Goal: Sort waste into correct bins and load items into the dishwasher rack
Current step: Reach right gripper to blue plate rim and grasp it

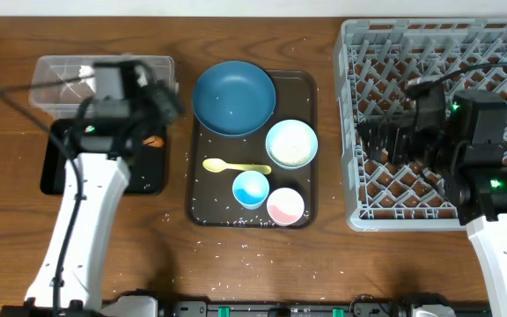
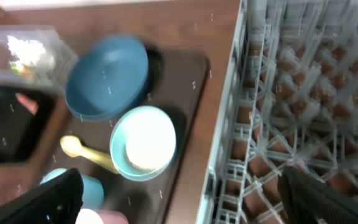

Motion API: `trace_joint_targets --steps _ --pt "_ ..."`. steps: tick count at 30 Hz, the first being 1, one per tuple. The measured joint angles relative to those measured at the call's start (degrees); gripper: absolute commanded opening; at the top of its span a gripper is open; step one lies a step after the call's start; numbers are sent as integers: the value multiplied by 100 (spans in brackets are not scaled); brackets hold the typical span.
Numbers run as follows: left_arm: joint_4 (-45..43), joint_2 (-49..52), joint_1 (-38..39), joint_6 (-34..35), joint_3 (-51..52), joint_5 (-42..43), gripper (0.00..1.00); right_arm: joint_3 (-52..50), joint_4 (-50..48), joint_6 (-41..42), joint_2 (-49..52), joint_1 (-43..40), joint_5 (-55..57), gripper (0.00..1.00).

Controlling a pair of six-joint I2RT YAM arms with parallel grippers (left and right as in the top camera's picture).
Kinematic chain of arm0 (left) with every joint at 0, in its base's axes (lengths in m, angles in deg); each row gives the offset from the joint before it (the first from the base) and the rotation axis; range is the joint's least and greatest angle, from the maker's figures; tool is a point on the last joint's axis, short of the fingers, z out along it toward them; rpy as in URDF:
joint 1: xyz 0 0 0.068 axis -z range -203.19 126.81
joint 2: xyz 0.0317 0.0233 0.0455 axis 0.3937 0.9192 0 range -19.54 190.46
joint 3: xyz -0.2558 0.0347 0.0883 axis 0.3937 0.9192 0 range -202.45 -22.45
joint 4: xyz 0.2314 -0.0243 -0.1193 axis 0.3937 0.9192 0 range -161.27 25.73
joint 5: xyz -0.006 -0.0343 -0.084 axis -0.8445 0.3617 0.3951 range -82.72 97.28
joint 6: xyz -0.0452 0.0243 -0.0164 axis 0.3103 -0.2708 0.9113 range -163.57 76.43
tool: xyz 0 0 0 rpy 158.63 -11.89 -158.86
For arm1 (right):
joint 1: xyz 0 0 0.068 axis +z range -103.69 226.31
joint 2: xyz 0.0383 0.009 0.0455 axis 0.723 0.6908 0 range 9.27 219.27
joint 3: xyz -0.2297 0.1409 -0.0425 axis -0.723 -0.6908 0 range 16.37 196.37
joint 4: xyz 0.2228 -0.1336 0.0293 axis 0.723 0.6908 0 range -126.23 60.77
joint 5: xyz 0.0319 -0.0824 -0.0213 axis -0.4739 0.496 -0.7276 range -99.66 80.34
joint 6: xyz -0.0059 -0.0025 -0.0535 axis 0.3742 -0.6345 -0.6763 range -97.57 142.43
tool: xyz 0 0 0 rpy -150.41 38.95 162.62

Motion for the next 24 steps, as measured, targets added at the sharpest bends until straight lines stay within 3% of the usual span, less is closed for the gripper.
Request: trace_joint_targets --steps 5,11,16,24 --pt "817 203 470 -354 -1104 -125 63 17 -750 413 63 63 -37 96" --pt "1294 238 595 -560 -1311 -181 63 549 -1014 625 820 608 81 91" --pt "1659 299 597 -662 -1311 -229 64 1803 -881 706 2114 1154 262 86" --pt "2212 308 592 -581 -1314 -686 64 3694 -820 1126 4435 1609 400 69"
